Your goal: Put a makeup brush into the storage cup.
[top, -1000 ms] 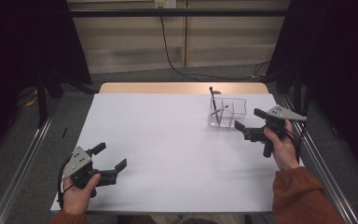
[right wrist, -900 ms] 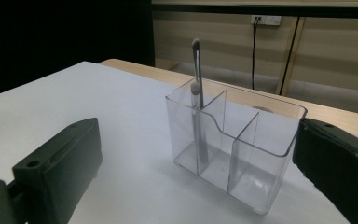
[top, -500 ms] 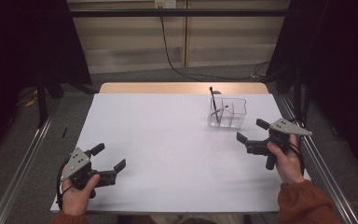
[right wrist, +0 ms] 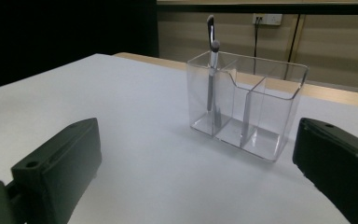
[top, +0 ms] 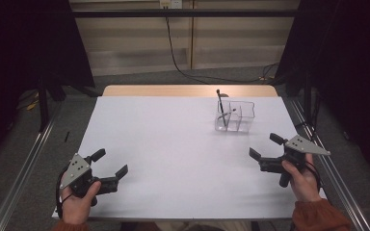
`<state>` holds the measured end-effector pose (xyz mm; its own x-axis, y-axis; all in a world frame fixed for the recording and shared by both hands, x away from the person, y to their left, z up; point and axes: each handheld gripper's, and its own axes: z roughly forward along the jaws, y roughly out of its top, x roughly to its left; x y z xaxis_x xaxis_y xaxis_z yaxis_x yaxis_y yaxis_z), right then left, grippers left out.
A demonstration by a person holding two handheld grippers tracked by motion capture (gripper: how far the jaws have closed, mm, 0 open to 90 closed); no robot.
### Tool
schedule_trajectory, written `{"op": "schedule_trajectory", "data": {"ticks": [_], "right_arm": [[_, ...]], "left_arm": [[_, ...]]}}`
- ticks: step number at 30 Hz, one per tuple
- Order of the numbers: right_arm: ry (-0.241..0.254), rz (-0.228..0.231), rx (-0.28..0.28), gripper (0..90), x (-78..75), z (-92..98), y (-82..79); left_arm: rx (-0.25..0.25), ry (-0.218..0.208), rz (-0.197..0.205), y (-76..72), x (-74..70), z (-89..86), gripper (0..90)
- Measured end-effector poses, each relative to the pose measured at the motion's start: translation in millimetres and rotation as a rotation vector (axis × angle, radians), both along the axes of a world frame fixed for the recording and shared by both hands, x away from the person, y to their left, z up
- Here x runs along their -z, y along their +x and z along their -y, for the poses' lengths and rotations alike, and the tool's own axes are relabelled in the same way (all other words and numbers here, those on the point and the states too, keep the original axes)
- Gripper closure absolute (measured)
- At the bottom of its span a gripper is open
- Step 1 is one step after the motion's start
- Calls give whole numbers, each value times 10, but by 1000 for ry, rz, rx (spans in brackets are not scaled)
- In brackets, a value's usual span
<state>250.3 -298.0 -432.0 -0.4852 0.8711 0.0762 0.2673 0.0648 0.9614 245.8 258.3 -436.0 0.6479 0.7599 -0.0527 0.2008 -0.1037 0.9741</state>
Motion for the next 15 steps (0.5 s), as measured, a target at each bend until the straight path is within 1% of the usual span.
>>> {"op": "schedule_trajectory", "data": {"ticks": [1,3,5,9,15], "right_arm": [[-2,3,3,6,12,0,-19],[5,4,4,6,33,11,-48],[-2,8,12,10,46,20,-69],[11,21,19,11,62,45,-137],[8,16,23,10,106,101,-229]], "left_arm": [[1,5,2,-5,-1,-5,31],[-3,-1,2,-17,-3,-12,31],[-6,-1,1,-26,-4,-17,31],[0,2,-1,-36,3,-12,31],[4,1,-2,-41,4,-8,31]]}}
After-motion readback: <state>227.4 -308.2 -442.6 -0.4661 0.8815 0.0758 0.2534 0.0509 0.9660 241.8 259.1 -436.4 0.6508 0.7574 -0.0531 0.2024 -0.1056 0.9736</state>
